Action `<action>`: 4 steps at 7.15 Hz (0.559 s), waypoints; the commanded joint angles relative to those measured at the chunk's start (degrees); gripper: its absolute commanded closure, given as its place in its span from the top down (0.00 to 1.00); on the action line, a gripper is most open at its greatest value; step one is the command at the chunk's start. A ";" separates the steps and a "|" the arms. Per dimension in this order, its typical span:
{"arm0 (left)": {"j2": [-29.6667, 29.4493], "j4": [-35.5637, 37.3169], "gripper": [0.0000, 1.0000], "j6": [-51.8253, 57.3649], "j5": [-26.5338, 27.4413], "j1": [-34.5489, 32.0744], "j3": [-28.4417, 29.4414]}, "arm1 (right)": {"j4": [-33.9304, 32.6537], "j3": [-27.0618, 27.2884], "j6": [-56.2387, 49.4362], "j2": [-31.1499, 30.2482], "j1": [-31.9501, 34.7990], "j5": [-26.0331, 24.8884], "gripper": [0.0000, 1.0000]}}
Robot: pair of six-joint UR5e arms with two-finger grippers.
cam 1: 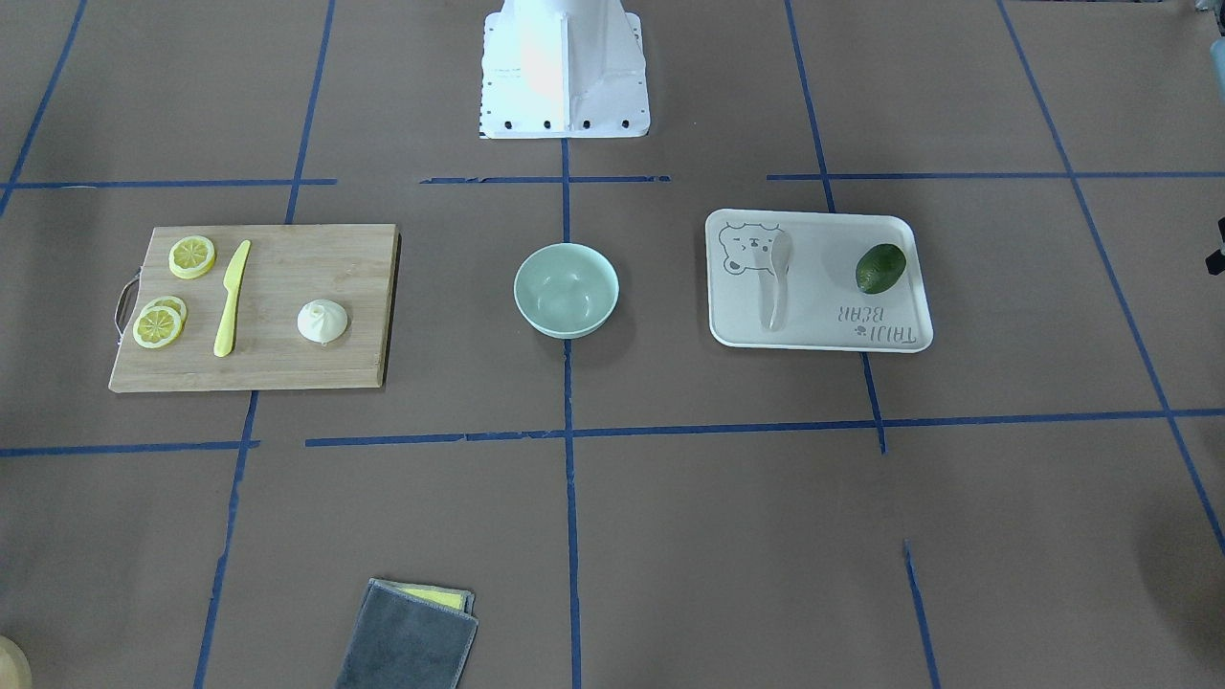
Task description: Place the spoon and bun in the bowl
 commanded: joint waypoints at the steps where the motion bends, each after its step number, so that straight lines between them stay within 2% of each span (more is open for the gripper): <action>1: -0.85 -13.31 1.00 -18.37 0.41 16.97 -2.50 | 0.03 0.04 0.24 -0.26 -1.11 1.31 1.00; 2: -2.77 -18.86 1.00 -32.45 2.68 23.42 -3.39 | 0.11 0.04 0.16 -0.26 -1.90 1.49 1.00; 3: -5.66 -19.53 1.00 -41.72 5.13 28.35 -3.40 | 0.90 0.13 -0.11 -0.26 -4.26 1.49 1.00; 4: -9.17 -19.10 1.00 -47.47 9.68 34.14 -3.57 | 4.82 0.04 0.33 -0.26 -6.19 1.41 1.00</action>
